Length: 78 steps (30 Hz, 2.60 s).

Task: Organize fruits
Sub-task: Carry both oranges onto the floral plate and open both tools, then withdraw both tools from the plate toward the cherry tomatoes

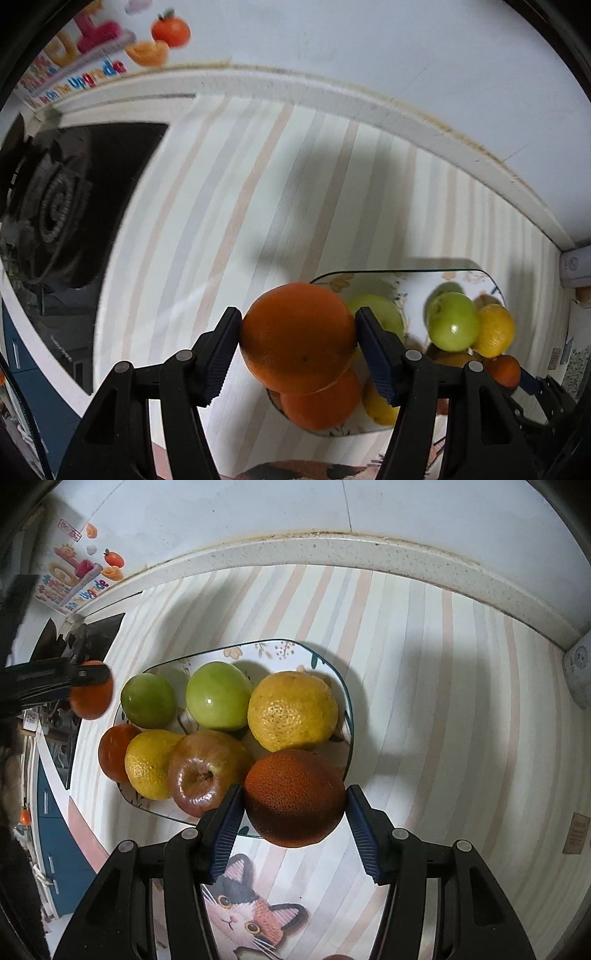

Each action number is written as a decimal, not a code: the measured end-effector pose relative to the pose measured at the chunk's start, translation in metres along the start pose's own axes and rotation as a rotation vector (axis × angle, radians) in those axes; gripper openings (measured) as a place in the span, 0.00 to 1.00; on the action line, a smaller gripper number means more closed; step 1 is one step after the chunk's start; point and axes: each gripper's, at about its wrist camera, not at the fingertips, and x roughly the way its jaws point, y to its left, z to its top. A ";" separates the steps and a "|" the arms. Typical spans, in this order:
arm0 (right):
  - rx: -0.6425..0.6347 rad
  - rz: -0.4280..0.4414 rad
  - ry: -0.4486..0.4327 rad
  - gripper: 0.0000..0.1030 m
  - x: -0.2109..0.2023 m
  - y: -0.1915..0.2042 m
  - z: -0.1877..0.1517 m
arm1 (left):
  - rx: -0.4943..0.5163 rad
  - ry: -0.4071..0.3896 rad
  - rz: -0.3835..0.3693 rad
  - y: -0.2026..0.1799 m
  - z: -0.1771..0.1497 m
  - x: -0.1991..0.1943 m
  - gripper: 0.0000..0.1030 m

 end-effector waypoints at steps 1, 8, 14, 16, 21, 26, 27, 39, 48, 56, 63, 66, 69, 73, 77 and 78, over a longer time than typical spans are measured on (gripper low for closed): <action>0.003 0.002 0.000 0.57 0.001 0.000 -0.001 | 0.002 0.018 0.001 0.001 0.002 0.007 0.60; 0.029 0.014 -0.006 0.57 0.005 0.003 0.000 | 0.020 0.062 0.014 0.000 0.002 0.026 0.61; 0.070 0.057 -0.003 0.59 0.007 -0.003 0.000 | -0.022 0.078 -0.002 0.005 -0.001 0.027 0.61; 0.079 0.075 -0.010 0.64 0.005 -0.005 0.000 | -0.039 0.071 -0.008 0.007 -0.004 0.025 0.61; 0.091 0.081 -0.014 0.72 0.000 -0.008 -0.003 | -0.048 0.037 -0.001 0.010 -0.013 0.016 0.78; 0.093 0.063 -0.032 0.81 -0.013 -0.009 -0.005 | -0.057 0.013 0.012 0.013 -0.024 0.004 0.82; 0.089 0.053 -0.034 0.84 -0.015 -0.009 -0.006 | -0.061 0.007 0.021 0.013 -0.027 0.000 0.83; -0.074 -0.081 -0.094 0.92 -0.064 0.017 -0.030 | -0.071 -0.152 0.094 -0.007 -0.106 -0.060 0.93; -0.144 -0.092 -0.152 0.92 -0.112 0.024 -0.065 | -0.093 -0.263 0.096 -0.046 -0.168 -0.114 0.93; -0.204 -0.074 -0.239 0.92 -0.182 0.024 -0.104 | -0.101 -0.362 0.061 -0.073 -0.226 -0.168 0.93; -0.238 -0.046 -0.321 0.92 -0.244 0.021 -0.136 | -0.084 -0.440 0.070 -0.096 -0.263 -0.214 0.93; -0.252 -0.039 -0.348 0.92 -0.266 0.019 -0.148 | -0.095 -0.471 0.059 -0.100 -0.275 -0.232 0.93; -0.260 -0.027 -0.376 0.92 -0.289 0.016 -0.159 | -0.101 -0.505 0.052 -0.106 -0.287 -0.249 0.93; -0.268 -0.015 -0.416 0.92 -0.313 0.015 -0.170 | -0.106 -0.545 0.051 -0.115 -0.301 -0.267 0.93; -0.272 0.004 -0.441 0.92 -0.333 0.012 -0.179 | -0.115 -0.573 0.059 -0.122 -0.314 -0.278 0.93; -0.271 0.011 -0.447 0.92 -0.336 0.011 -0.181 | -0.116 -0.573 0.057 -0.124 -0.316 -0.279 0.93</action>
